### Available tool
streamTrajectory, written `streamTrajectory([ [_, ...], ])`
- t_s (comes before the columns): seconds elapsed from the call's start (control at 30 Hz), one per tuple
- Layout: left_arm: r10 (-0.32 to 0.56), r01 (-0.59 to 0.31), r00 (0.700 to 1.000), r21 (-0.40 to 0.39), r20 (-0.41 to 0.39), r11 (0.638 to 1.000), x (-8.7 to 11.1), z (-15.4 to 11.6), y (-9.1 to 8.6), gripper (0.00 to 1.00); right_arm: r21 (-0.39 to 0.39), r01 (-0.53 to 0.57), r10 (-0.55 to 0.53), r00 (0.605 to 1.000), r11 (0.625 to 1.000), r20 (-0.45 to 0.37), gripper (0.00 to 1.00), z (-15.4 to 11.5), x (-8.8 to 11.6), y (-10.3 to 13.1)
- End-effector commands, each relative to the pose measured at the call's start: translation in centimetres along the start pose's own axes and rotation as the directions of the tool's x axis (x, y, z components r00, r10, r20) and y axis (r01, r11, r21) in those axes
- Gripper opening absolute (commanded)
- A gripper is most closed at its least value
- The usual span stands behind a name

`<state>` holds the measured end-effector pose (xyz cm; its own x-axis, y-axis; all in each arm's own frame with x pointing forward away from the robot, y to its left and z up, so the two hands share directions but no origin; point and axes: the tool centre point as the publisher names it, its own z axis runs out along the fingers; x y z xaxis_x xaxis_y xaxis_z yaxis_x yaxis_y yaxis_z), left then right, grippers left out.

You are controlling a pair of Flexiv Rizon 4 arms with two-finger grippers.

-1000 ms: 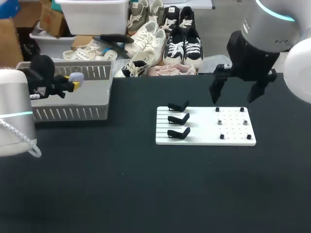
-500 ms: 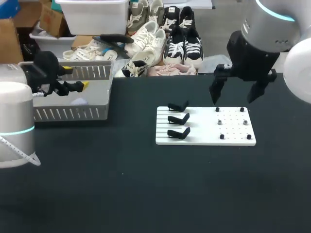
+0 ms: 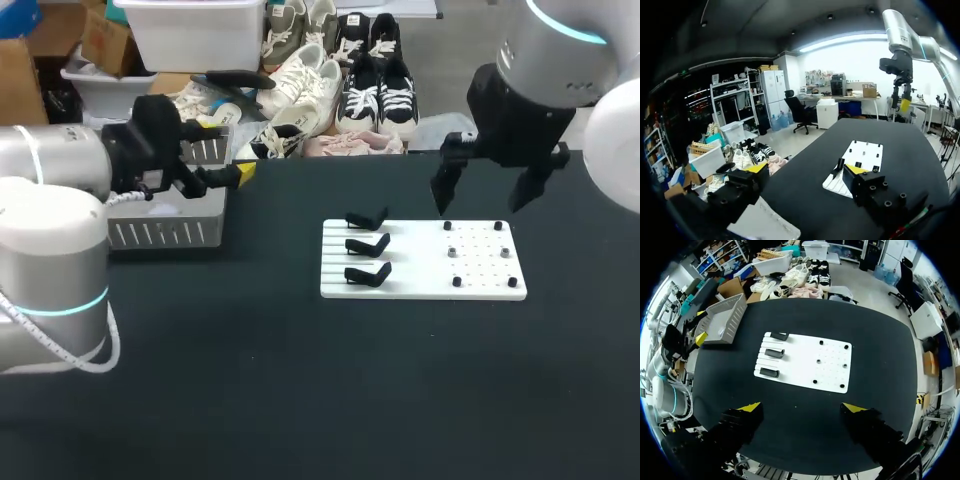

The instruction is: Pick up each earbud case from the left stands, insert the matching earbuds, close the lid, and place the case in the box.

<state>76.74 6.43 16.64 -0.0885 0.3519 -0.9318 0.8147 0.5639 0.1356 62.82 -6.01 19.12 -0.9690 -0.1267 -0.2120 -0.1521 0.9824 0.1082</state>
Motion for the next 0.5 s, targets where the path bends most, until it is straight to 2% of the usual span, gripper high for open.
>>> streamTrajectory([
  [0.03, 0.008, -0.006, 0.998, -0.037, 0.055, 0.999, -1.1, 1.2, -4.1, 1.00, 0.002, -0.003, 0.003, 1.000, 1.000, 0.006, 1.00, -0.1, 0.3, 0.0],
  [0.1, -0.005, 0.005, 0.998, 0.007, 0.070, 1.000, -1.9, 2.1, -6.5, 1.00, 0.002, -0.003, 0.003, 1.000, 1.000, 0.006, 1.00, -0.1, 0.3, 0.0],
  [0.27, -0.005, -0.001, 0.997, 0.081, 0.078, 0.997, -3.2, 4.0, -11.2, 1.00, 0.002, -0.003, 0.003, 1.000, 1.000, 0.006, 1.00, -0.1, 0.3, 0.0],
  [0.5, -0.005, -0.001, 0.997, 0.081, 0.078, 0.997, -3.2, 4.0, -11.2, 1.00, 0.002, -0.003, 0.003, 1.000, 1.000, 0.006, 1.00, -0.1, 0.3, 0.0],
])
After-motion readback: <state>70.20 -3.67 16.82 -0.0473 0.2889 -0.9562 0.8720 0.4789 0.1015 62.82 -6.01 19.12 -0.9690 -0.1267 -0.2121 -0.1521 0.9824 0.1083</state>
